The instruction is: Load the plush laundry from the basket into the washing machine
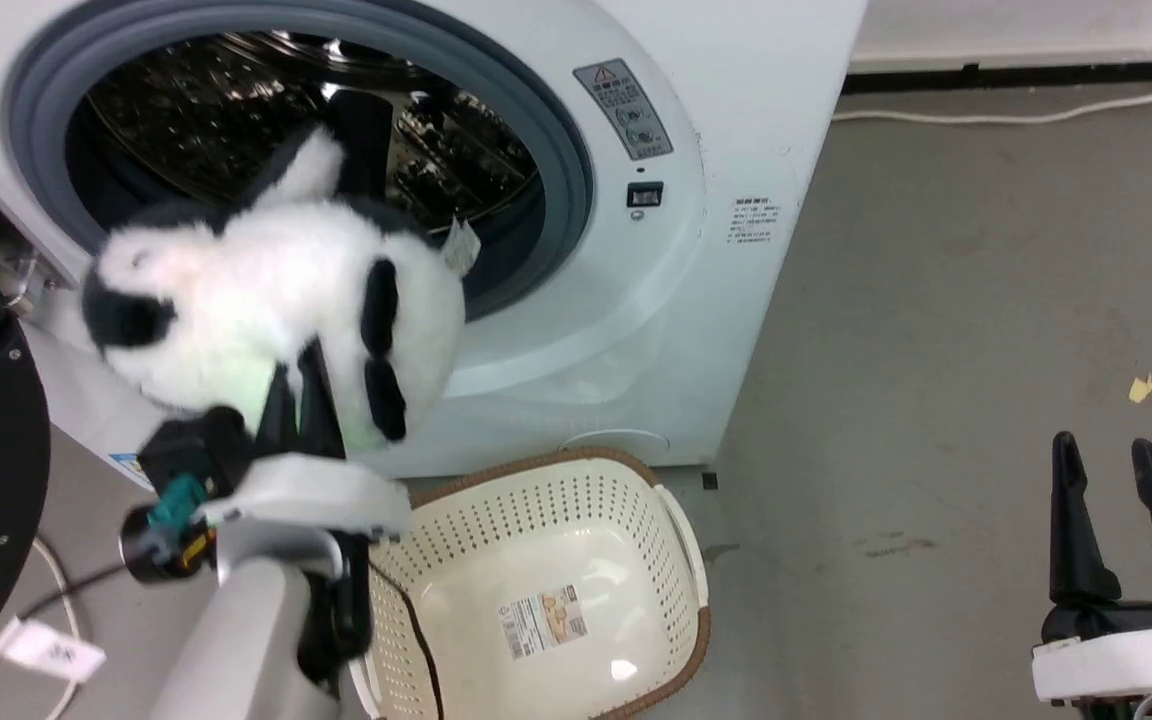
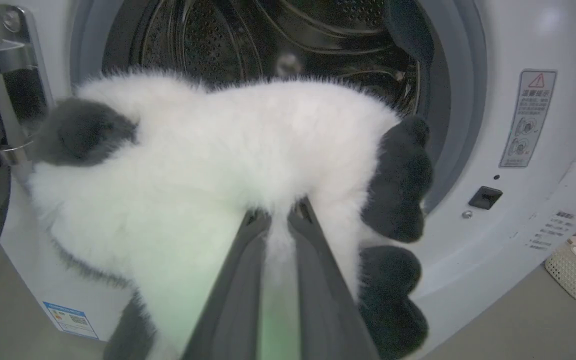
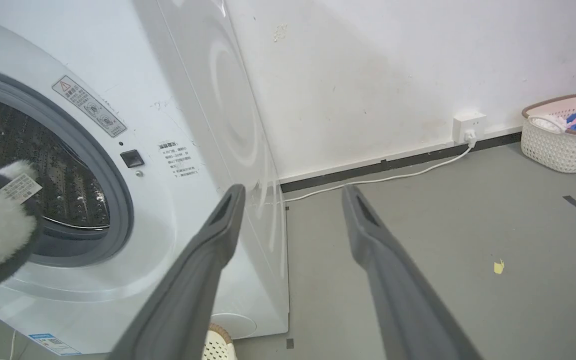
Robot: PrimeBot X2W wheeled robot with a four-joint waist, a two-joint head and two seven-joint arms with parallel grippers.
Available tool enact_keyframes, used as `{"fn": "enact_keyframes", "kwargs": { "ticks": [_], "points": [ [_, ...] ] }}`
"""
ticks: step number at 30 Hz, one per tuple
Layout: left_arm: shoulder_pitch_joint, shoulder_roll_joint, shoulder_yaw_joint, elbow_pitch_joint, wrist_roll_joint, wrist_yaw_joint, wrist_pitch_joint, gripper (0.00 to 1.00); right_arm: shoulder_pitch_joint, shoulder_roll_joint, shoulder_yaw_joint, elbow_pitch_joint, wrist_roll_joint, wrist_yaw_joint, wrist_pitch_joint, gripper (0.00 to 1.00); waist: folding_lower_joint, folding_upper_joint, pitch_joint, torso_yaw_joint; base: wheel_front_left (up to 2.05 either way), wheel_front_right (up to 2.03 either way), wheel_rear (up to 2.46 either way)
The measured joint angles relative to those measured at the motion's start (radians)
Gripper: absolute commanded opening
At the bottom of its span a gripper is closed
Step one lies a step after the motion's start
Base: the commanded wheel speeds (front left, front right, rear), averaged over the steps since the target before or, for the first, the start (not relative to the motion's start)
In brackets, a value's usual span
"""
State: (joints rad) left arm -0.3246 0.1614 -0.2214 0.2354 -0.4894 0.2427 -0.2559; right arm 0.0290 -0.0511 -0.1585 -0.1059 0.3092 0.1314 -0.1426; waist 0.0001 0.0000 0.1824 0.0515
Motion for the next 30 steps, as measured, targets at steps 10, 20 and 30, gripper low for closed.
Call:
{"fn": "enact_keyframes", "kwargs": {
  "ticks": [10, 20, 30],
  "points": [
    [-0.244, -0.016, 0.091, 0.135, 0.053, -0.043, 0.0, 0.0, -0.063, 0.0, 0.003, -0.043, -0.003, 0.0, 0.01, 1.0, 0.0001, 0.0, 0.122, -0.023, 0.0, 0.0, 0.0],
    [-0.511, -0.001, 0.206, 0.237, 0.104, -0.068, 0.0, 0.0, -0.125, 0.0, -0.002, -0.076, -0.009, 0.0, 0.016, 1.0, 0.0002, 0.0, 0.324, -0.074, 0.0, 0.0, 0.0],
    [-0.718, 0.049, 0.243, 0.288, 0.139, -0.07, 0.0, 0.0, -0.151, 0.0, -0.006, -0.084, -0.002, 0.0, -0.005, 1.0, 0.0002, 0.0, 0.475, -0.128, 0.0, 0.0, 0.0]
  ]
}}
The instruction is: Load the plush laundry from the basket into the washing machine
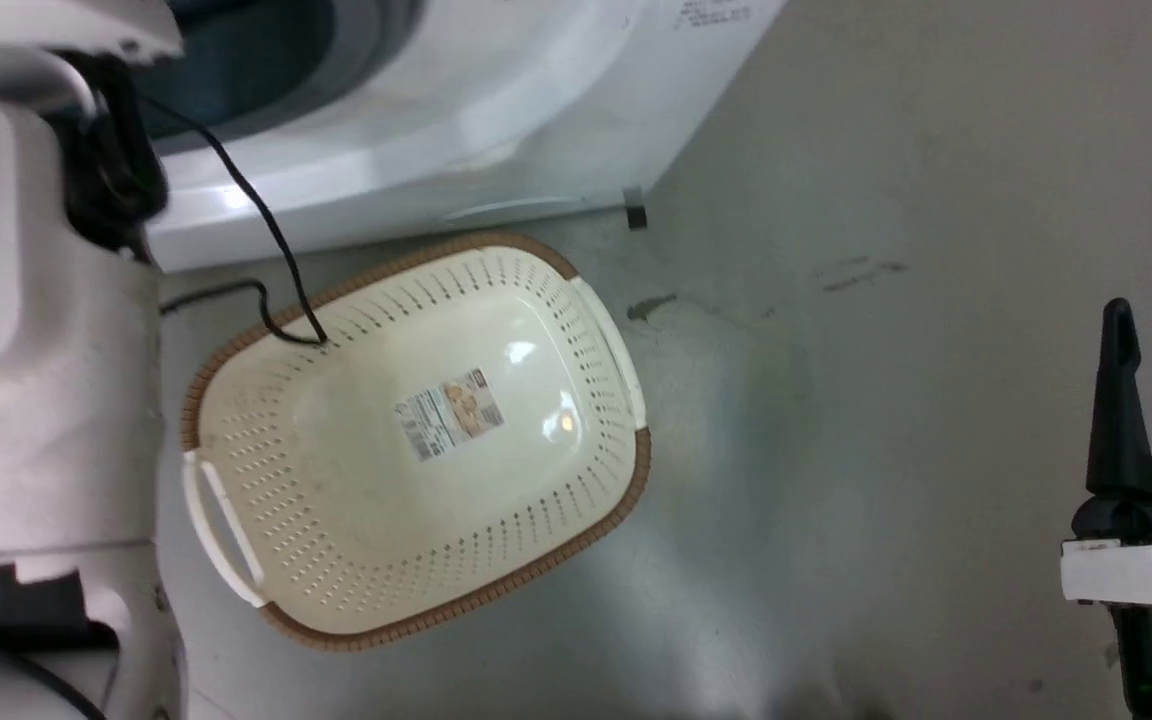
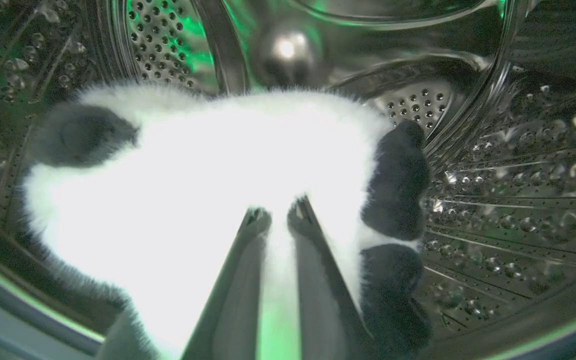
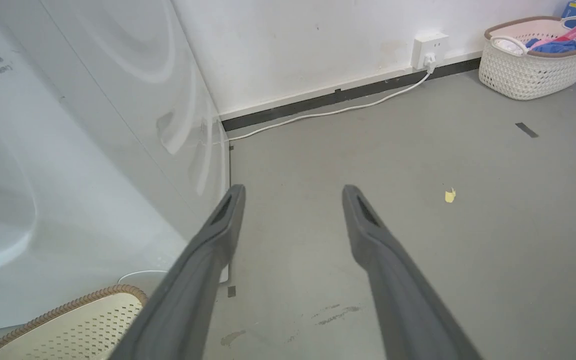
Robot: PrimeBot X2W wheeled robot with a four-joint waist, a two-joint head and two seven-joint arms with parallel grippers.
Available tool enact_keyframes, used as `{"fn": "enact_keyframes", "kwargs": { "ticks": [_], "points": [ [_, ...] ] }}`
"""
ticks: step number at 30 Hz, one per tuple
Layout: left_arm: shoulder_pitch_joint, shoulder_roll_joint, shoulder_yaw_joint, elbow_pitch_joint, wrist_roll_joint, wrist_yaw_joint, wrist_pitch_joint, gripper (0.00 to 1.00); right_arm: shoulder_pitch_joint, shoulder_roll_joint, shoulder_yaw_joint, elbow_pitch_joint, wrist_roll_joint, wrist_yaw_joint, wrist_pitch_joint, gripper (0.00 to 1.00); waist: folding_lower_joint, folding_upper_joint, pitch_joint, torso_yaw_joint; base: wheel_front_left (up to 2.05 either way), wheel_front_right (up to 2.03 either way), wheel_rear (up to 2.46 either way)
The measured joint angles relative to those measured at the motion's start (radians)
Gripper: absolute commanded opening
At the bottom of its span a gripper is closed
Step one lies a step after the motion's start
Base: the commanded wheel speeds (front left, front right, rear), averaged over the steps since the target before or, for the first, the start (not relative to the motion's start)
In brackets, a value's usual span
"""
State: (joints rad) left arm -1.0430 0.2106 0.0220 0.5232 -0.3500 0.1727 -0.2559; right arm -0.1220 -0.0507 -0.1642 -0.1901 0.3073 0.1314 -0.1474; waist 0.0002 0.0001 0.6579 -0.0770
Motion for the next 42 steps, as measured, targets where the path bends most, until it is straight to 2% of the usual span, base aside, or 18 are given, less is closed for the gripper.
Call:
{"fn": "enact_keyframes", "kwargs": {
  "ticks": [14, 17, 18, 19, 20, 30, 36, 42],
  "points": [
    [-0.187, 0.066, 0.001, 0.092, 0.016, 0.002, 0.01, 0.0, -0.003, 0.0, -0.007, -0.008, 0.014, 0.0, -0.023, 1.0, -0.0001, 0.0, 0.135, -0.059, 0.0, 0.0, 0.0],
    [-0.209, 0.07, 0.004, 0.109, 0.015, 0.019, 0.016, 0.0, -0.003, 0.0, -0.015, -0.013, 0.014, 0.0, -0.023, 1.0, -0.0001, 0.0, 0.149, -0.061, 0.0, 0.0, 0.0],
    [-0.214, 0.07, 0.006, 0.116, 0.015, 0.023, 0.019, 0.12, -0.003, 0.0, -0.017, -0.014, 0.014, 0.0, -0.023, 1.0, -0.0001, 0.0, 0.152, -0.06, 0.0, 0.0, 0.0],
    [-0.217, 0.07, 0.006, 0.122, 0.015, 0.024, 0.019, 0.44, -0.003, 0.0, -0.019, -0.016, 0.014, 0.0, -0.023, 1.0, -0.0001, 0.0, 0.153, -0.059, 0.0, 0.0, 0.0],
    [-0.221, 0.07, 0.007, 0.126, 0.014, 0.024, 0.019, 1.0, -0.002, 0.0, -0.021, -0.016, 0.014, 0.0, -0.023, 1.0, -0.0002, 0.0, 0.155, -0.058, 0.0, 0.0, 0.0],
    [-0.244, 0.075, 0.012, 0.156, 0.003, 0.017, 0.011, 1.0, -0.002, 0.0, -0.026, -0.028, 0.009, 0.0, -0.02, 1.0, -0.0002, 0.0, 0.146, -0.035, 0.0, 0.0, 0.0],
    [-0.236, 0.053, 0.015, 0.149, -0.013, -0.012, 0.003, 1.0, -0.002, 0.0, -0.03, -0.037, 0.0, 0.0, -0.012, 1.0, -0.0002, 0.0, 0.121, -0.01, 0.0, 0.0, 0.0],
    [-0.154, 0.016, 0.0, 0.154, -0.014, -0.045, 0.0, 1.0, -0.004, 0.0, -0.024, -0.033, -0.015, 0.0, 0.001, 1.0, -0.0002, 0.0, 0.059, 0.015, 0.0, 0.0, 0.0]
  ]
}}
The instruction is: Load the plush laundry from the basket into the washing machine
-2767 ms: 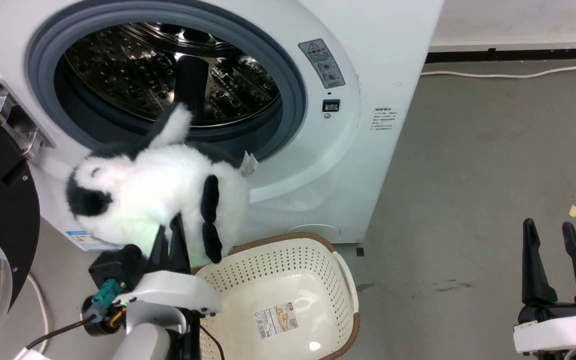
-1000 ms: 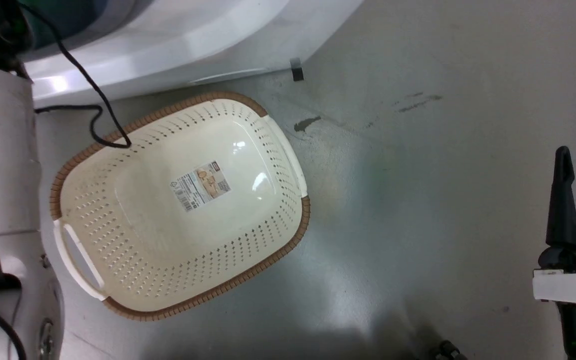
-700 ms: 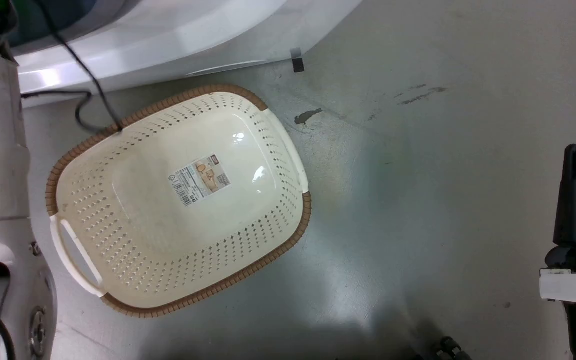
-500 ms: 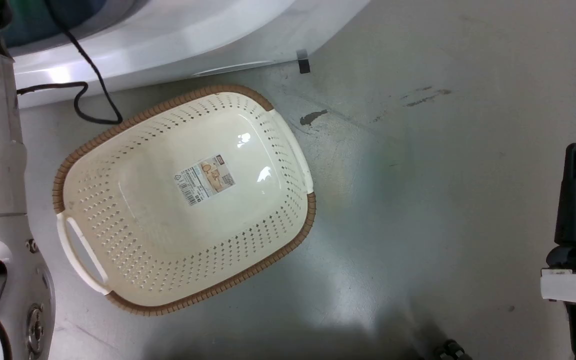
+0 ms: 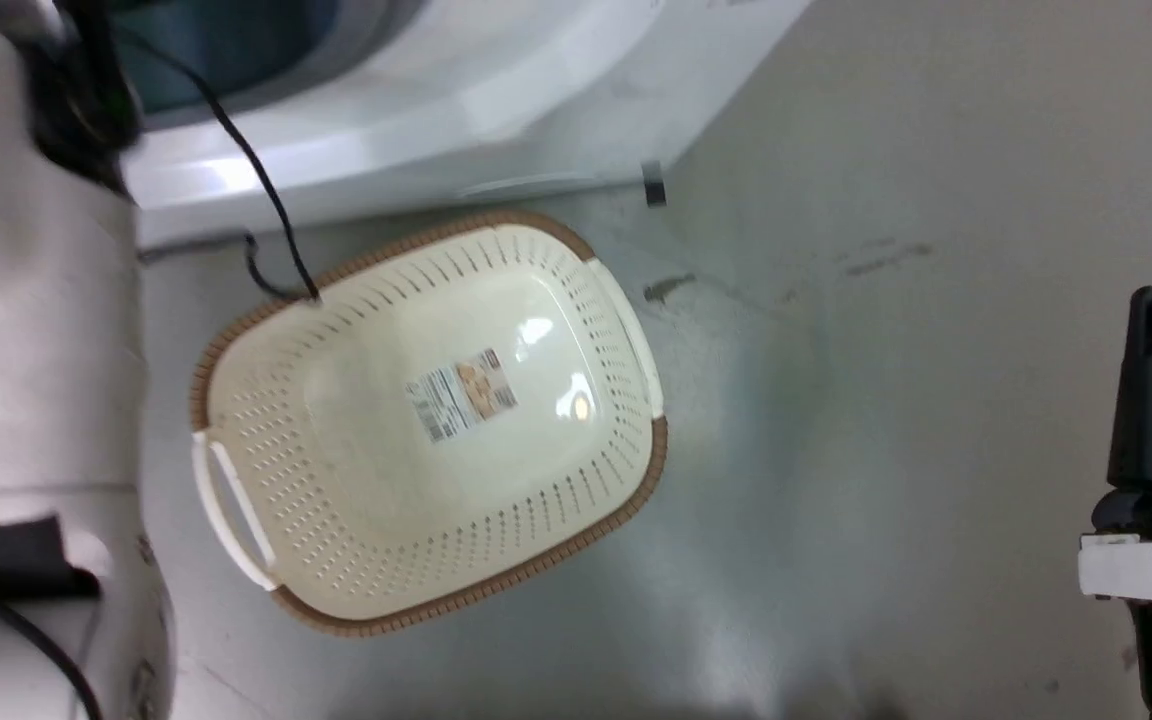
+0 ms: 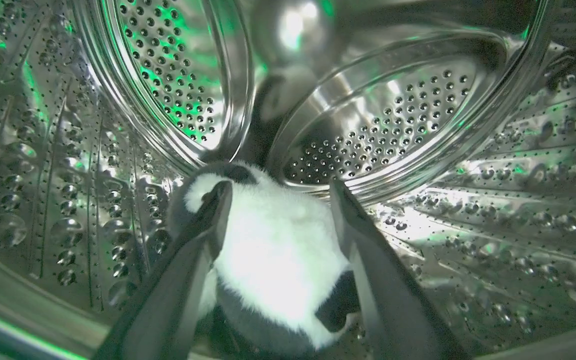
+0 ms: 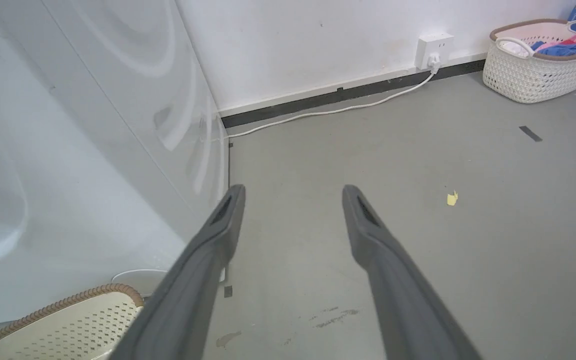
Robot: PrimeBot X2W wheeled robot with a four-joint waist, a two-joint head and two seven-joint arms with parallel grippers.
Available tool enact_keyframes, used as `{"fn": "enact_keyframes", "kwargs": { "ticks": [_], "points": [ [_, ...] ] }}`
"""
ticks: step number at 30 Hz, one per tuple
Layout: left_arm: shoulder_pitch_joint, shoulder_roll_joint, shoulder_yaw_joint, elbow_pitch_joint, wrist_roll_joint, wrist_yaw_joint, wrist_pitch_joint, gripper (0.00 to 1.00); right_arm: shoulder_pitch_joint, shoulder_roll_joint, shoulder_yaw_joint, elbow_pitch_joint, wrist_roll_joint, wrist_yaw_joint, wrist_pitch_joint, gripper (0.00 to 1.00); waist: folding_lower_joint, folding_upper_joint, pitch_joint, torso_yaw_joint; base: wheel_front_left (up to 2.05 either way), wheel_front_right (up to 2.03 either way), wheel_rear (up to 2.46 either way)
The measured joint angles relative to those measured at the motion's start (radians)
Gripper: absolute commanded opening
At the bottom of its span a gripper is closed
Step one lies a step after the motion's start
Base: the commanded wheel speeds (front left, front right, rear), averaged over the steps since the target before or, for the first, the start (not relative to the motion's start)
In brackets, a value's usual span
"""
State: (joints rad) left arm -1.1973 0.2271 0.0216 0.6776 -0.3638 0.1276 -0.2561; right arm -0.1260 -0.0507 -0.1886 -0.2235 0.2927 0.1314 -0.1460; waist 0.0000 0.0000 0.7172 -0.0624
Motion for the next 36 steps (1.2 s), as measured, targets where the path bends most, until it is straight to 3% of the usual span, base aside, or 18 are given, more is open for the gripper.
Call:
{"fn": "enact_keyframes", "kwargs": {
  "ticks": [18, 27, 36],
  "points": [
    [0.444, -0.122, -0.014, -0.105, 0.043, -0.07, 0.0, 1.0, 0.019, 0.0, 0.029, 0.056, -0.023, 0.0, 0.044, 1.0, -0.0003, 0.0, -0.304, 0.106, 0.0, 0.0, 0.0],
    [0.577, -0.132, -0.043, -0.11, 0.088, -0.088, 0.0, 1.0, 0.061, 0.0, 0.044, 0.1, -0.018, 0.0, 0.043, 1.0, -0.0004, 0.0, -0.431, 0.128, 0.0, 0.0, 0.0],
    [0.745, -0.14, -0.045, -0.203, 0.109, -0.087, 0.0, 1.0, 0.091, 0.0, 0.081, 0.152, -0.011, 0.0, 0.036, 1.0, -0.0002, 0.0, -0.552, 0.138, 0.0, 0.0, 0.0]
  ]
}}
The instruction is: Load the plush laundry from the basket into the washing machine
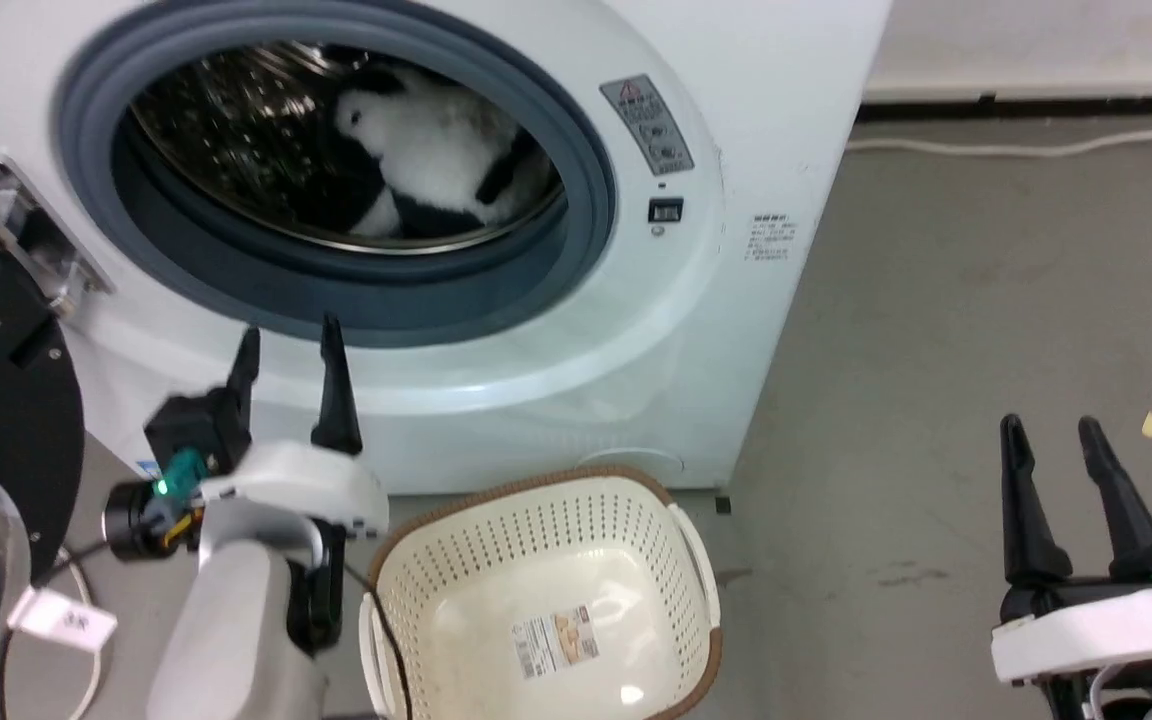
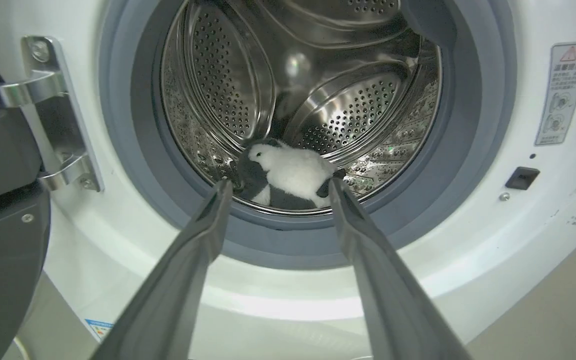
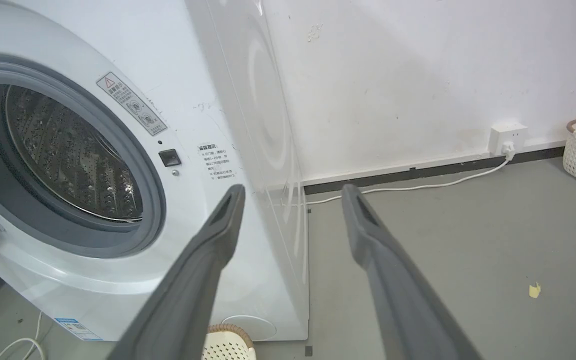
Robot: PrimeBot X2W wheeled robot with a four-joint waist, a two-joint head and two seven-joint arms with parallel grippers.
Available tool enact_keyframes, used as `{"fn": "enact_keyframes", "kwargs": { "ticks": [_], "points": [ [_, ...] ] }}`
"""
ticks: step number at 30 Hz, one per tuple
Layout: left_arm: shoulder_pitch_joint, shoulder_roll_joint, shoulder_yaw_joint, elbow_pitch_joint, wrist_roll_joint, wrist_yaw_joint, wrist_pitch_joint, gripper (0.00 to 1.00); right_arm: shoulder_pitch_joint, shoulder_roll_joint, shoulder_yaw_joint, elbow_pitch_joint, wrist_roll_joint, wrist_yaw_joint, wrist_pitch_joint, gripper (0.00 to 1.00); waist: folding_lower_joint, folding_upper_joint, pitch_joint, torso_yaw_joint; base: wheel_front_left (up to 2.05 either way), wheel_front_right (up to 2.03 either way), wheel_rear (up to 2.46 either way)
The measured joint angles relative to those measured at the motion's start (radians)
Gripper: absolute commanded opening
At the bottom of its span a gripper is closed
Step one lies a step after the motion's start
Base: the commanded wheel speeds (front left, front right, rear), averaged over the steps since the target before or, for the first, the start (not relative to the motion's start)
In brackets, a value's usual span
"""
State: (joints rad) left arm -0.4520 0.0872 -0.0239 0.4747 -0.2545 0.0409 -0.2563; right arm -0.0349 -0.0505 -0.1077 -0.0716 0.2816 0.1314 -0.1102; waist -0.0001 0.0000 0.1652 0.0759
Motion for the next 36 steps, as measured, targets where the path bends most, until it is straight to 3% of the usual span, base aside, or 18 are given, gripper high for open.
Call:
{"fn": "enact_keyframes", "kwargs": {
  "ticks": [17, 25, 36],
  "points": [
    [0.284, 0.023, -0.059, -0.188, 0.042, 0.016, 0.042, 1.0, 0.09, 0.0, 0.049, 0.065, -0.116, 0.0, -0.028, 1.0, 0.0001, 0.0, -0.148, 0.011, 0.0, 0.0, 0.0],
    [0.405, 0.026, -0.052, -0.291, 0.04, 0.056, 0.065, 1.0, 0.126, 0.0, 0.058, 0.091, -0.123, 0.0, -0.044, 1.0, 0.0001, 0.0, -0.178, 0.01, 0.0, 0.0, 0.0],
    [0.454, 0.027, -0.066, -0.344, 0.028, 0.062, 0.106, 1.0, 0.15, 0.0, 0.068, 0.101, -0.123, 0.0, -0.05, 1.0, 0.0002, 0.0, -0.183, 0.016, 0.0, 0.0, 0.0]
  ]
}}
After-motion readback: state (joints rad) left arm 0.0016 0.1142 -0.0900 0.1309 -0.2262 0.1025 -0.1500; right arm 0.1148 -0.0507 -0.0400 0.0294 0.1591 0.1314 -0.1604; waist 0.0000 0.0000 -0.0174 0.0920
